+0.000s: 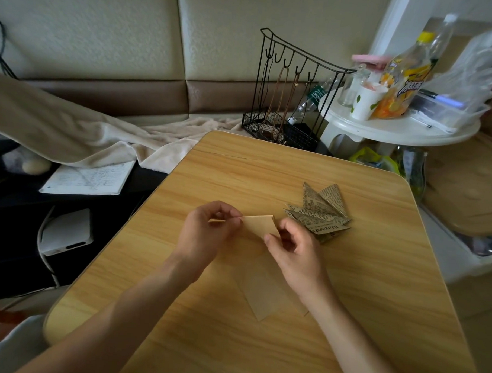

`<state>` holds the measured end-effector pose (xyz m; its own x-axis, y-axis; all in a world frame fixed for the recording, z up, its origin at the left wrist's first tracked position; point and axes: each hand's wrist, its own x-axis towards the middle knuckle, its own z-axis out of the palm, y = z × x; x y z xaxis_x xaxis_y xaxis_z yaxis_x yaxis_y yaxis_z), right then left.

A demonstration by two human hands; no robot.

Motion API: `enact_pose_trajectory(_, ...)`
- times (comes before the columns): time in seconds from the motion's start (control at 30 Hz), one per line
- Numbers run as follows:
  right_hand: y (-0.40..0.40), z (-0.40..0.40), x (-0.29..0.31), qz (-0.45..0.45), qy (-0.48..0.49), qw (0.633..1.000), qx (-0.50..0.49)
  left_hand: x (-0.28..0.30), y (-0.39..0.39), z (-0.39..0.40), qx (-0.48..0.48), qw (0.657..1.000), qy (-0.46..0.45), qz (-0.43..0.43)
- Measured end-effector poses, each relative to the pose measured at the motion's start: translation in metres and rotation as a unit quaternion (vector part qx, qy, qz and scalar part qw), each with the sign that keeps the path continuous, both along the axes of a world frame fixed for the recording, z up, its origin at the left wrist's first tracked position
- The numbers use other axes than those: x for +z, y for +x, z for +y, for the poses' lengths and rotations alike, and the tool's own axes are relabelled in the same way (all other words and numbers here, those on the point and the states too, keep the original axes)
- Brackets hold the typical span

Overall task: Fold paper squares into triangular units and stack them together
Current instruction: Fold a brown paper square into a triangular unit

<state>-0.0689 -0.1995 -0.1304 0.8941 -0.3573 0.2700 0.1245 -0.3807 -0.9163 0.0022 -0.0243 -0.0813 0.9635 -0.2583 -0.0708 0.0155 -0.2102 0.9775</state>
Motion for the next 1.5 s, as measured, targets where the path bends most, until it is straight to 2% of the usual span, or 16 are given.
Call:
enact_pose_trajectory(0.07, -0.001, 0.000, 0.001, -0.010, -0.033, 0.999, -0.008, 0.000, 0.001, 0.001, -0.015, 0.974, 0.155, -0.163)
enact_pose_trajectory(0.13, -0.002, 0.001, 0.003, -0.019, -0.072, 0.997, -0.012, -0.002, 0.002, 0.003, -0.035, 0.934, 0.227, -0.273)
enact_pose_trajectory(0.27, -0.003, 0.004, 0.008, -0.028, -0.106, 0.994, -0.015, -0.008, 0.002, 0.004, -0.047, 0.877, 0.331, -0.344)
enact_pose_trajectory(0.33, -0.004, 0.005, 0.011, -0.026, -0.134, 0.991, -0.016, -0.011, 0.003, 0.005, -0.053, 0.864, 0.361, -0.347)
enact_pose_trajectory(0.53, -0.006, 0.009, 0.015, 0.015, -0.176, 0.984, -0.010, -0.012, 0.000, 0.001, -0.050, 0.851, 0.390, -0.348)
enact_pose_trajectory(0.77, -0.008, 0.014, 0.010, 0.006, -0.273, 0.962, -0.006, -0.013, 0.002, 0.000, -0.087, 0.877, 0.356, -0.311)
enact_pose_trajectory(0.87, -0.008, 0.013, 0.008, 0.010, -0.299, 0.954, -0.001, -0.014, -0.003, -0.003, -0.113, 0.855, 0.365, -0.350)
enact_pose_trajectory(1.0, -0.009, 0.015, 0.005, 0.003, -0.335, 0.942, -0.003, -0.019, -0.003, 0.000, -0.114, 0.862, 0.384, -0.310)
enact_pose_trajectory(1.2, -0.011, 0.022, 0.005, 0.017, -0.406, 0.914, -0.009, -0.021, 0.001, 0.006, -0.137, 0.836, 0.417, -0.329)
enact_pose_trajectory(1.5, -0.012, 0.026, 0.007, 0.060, -0.475, 0.878, -0.002, -0.032, -0.003, 0.011, -0.150, 0.821, 0.450, -0.317)
